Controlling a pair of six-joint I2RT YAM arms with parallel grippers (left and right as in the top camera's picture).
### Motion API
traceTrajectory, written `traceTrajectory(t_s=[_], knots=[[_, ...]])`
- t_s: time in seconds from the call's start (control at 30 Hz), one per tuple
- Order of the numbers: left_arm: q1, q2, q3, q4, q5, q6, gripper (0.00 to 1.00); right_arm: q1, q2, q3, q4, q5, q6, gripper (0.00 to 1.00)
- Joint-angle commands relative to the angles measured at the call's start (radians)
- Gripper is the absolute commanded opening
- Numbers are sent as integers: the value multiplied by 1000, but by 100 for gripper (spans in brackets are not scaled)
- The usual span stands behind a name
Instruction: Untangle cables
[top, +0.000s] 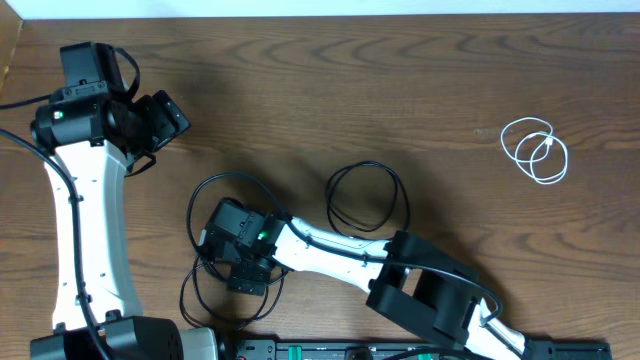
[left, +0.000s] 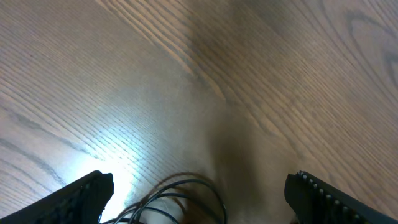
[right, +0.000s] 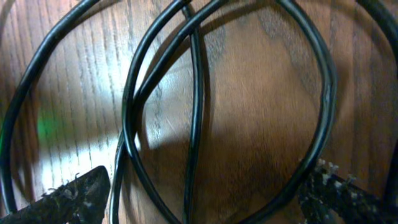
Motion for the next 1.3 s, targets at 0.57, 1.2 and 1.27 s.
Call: traceTrajectory(t_s=[0.57,1.2,1.27], knots=[[2,0,-8,-3,-13,-9,93,159,139,-34,-79,171,-137,88],[2,0,-8,-3,-13,-10,94,9,140,-32,-78,267,-44,1],[2,0,-8,-3,-13,-9,93,-23,134,-13,-76,263,-27,1]])
